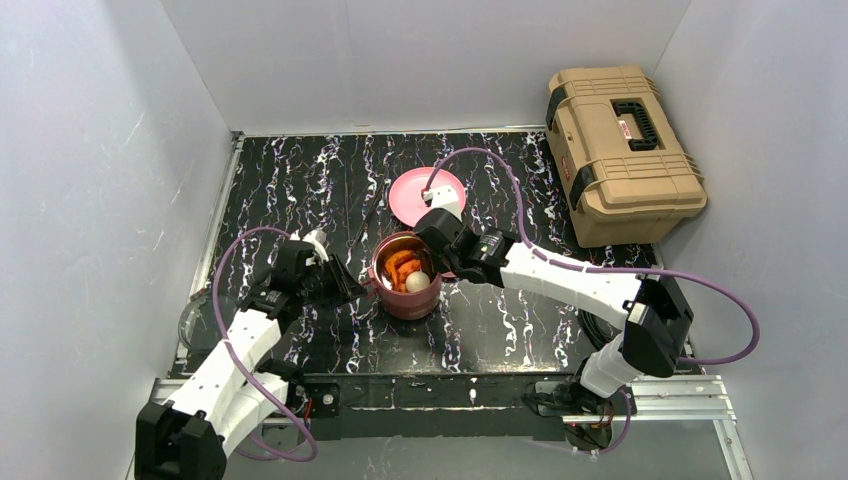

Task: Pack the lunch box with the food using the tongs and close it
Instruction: Close the fastener on the packing box.

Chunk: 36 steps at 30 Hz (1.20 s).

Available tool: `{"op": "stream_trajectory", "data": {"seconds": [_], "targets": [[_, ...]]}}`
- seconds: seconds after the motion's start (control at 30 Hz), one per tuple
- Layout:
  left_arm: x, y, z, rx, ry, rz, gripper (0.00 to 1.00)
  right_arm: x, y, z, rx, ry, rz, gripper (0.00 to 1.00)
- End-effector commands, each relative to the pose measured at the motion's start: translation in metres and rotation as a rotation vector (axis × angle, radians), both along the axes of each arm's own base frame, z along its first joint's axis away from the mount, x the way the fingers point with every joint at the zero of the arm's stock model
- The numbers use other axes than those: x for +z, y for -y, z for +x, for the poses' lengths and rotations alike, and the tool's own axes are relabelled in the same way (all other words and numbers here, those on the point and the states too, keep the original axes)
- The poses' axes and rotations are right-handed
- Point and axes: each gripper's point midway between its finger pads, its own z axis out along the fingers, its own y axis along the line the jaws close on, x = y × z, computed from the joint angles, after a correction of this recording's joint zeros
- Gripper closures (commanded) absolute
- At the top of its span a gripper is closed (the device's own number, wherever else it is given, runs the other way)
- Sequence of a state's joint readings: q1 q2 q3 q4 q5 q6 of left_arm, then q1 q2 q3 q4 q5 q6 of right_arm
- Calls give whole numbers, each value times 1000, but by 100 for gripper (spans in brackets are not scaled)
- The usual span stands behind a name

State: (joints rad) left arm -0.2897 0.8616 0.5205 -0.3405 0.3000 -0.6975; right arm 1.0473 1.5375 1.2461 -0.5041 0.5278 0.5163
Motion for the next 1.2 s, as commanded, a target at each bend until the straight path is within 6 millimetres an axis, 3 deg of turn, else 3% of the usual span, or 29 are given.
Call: {"op": "stream_trajectory", "data": {"seconds": [0.0,0.37,0.6,0.83,0.9,1.1,1.17], "targets": [[-9,3,-4,-17,-26,-10,72,8,-1,-2,10,13,20,99],[-28,8,-12,-15,-64,-10,72,6,-1,-1,-1,12,21,99],[-5,2,-9,8,11,-1,54,6,0,-1,-4,13,18,99],[9,-9,-12,12,20,70,49,7,2,-2,-8,14,20,99],[6,-13,-14,19,13,86,49,7,3,-2,-9,15,17,99],[-5,-12,-19,1,-46,97,71,7,2,-1,-7,15,16,99],[-7,-10,-18,-11,-63,102,72,6,2,-1,-6,14,16,99]]}}
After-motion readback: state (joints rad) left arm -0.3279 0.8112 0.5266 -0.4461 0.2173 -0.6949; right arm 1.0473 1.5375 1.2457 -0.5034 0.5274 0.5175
